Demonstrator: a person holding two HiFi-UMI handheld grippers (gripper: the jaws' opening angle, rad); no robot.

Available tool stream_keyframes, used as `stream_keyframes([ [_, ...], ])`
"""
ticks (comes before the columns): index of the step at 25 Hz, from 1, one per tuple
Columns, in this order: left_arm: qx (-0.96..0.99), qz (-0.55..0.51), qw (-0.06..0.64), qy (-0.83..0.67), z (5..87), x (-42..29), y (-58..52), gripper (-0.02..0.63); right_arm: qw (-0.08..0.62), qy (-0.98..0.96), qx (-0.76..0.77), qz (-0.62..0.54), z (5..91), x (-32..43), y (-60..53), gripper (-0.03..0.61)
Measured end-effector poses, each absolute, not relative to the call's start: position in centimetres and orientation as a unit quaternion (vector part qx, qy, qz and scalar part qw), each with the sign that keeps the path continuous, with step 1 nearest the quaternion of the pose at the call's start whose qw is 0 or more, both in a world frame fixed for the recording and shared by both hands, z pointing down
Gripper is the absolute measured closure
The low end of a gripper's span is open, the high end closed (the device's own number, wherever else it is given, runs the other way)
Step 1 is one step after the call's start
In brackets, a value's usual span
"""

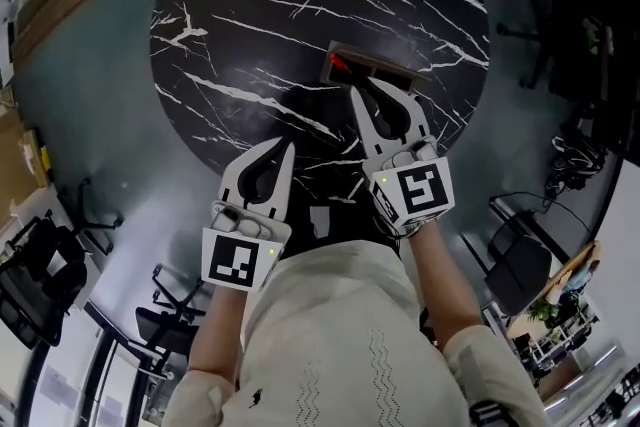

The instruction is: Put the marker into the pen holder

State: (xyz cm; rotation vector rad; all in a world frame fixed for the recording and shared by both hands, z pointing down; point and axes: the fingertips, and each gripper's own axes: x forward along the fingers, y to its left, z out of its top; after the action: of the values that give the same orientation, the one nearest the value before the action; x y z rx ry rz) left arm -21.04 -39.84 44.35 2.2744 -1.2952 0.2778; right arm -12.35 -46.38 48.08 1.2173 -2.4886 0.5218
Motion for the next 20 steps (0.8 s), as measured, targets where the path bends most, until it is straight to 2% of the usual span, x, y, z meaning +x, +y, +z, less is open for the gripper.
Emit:
stream_keyframes([
  [8, 0.854, 0.104, 0.21, -0.465, 40.4, -20.4, -39.6, 0.601, 0.076, -0.889, 0.378, 0.247, 38.8, -12.4, -46.0, 0.545],
  [15, 0.868, 0.104, 0.177, -0.453, 38.6, -19.2, -38.3, 0.601, 0.077, -0.915, 0.348, 0.191, 33.6, -11.9, -45.0, 0.56],
  [20, 0.861, 0.099, 0.188, -0.463, 38.1, -19.6, -36.9, 0.601, 0.073, -0.917, 0.349, 0.18, 32.0, -11.6, -44.2, 0.561],
])
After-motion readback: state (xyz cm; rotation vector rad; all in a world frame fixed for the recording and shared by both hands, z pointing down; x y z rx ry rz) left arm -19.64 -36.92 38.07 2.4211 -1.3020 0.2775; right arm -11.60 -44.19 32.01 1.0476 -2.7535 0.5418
